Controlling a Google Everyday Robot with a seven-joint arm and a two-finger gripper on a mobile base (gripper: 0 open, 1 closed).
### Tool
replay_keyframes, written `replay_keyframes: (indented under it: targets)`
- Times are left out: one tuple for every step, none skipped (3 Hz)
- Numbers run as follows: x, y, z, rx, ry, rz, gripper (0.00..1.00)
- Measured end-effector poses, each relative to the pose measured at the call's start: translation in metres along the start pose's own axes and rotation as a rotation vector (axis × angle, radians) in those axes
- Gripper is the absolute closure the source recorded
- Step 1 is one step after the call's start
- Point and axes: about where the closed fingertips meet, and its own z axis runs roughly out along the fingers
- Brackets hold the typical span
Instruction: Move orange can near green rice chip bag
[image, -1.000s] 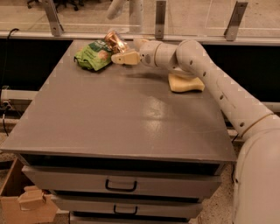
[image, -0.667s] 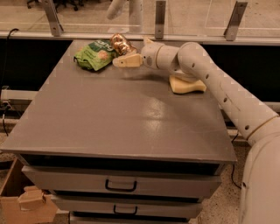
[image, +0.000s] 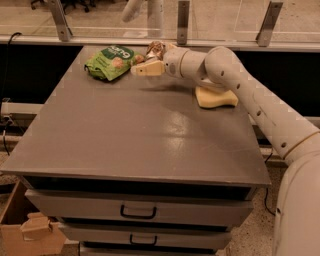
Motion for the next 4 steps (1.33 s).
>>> replay_keyframes:
  targets:
    - [-0.009, -0.009, -0.007, 0.018, 0.008, -0.031, 0.00]
    - [-0.032, -0.029, -0.049, 0.099, 0.066, -0.111, 0.00]
    - [-0.069, -0.054, -0.133, 0.271, 0.162, -0.213, 0.00]
    - [-0.096, -0.062, -0.222, 0.454, 0.252, -0.287, 0.00]
